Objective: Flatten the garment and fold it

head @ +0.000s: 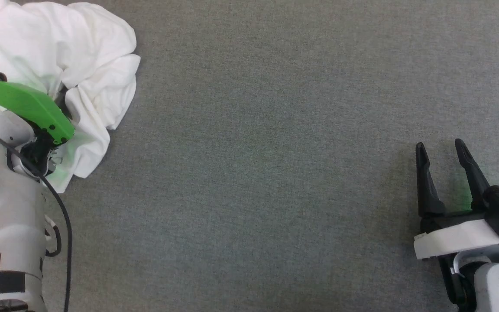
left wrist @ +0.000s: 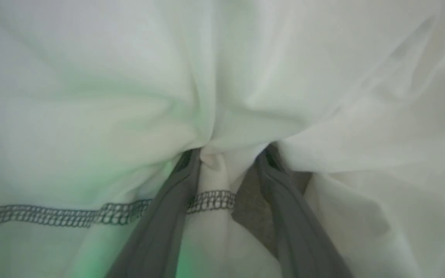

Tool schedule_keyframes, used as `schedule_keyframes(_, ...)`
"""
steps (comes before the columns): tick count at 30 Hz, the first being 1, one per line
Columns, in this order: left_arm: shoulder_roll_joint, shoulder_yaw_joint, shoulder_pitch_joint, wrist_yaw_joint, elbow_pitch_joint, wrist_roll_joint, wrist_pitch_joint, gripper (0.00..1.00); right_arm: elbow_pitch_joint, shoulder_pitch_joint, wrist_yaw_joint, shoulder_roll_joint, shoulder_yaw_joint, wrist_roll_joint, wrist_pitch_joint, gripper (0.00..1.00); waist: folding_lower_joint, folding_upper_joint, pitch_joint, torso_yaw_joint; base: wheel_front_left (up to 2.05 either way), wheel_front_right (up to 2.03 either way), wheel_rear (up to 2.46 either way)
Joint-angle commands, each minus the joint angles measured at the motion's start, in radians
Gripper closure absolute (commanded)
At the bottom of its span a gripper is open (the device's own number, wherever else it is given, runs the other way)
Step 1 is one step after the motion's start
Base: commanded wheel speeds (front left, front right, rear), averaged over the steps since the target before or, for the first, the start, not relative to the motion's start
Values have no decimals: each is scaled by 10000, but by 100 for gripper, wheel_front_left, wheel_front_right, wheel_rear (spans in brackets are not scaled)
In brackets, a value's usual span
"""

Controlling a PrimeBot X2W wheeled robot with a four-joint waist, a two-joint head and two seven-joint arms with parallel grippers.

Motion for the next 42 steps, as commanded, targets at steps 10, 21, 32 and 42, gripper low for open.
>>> schedule_keyframes(10, -424, 175, -1971, -246, -1770, -569, -2651, 100, 929, 81, -15, -3, 350, 549, -468, 0, -2, -1, -2015, -79, 0, 0, 0)
schedule_keyframes(21, -1570, -1714, -4130, -359, -5220, -2276, -1717, 100, 2128, 211, -15, -3, 765, 1597, -1105, 0, -2, -1, -3629, -1580, 0, 0, 0)
schedule_keyframes(32, -2205, -3912, -850, -356, -6005, -2420, -877, 100, 2321, 433, -15, -3, 619, 1820, -1200, 0, -2, -1, -3584, -2071, 0, 0, 0)
schedule_keyframes(42, -2587, -6915, 3380, 60, -2792, -1695, 544, 100, 2174, 387, -15, -3, 499, 1679, -1204, 0, -2, -1, -3585, -1994, 0, 0, 0)
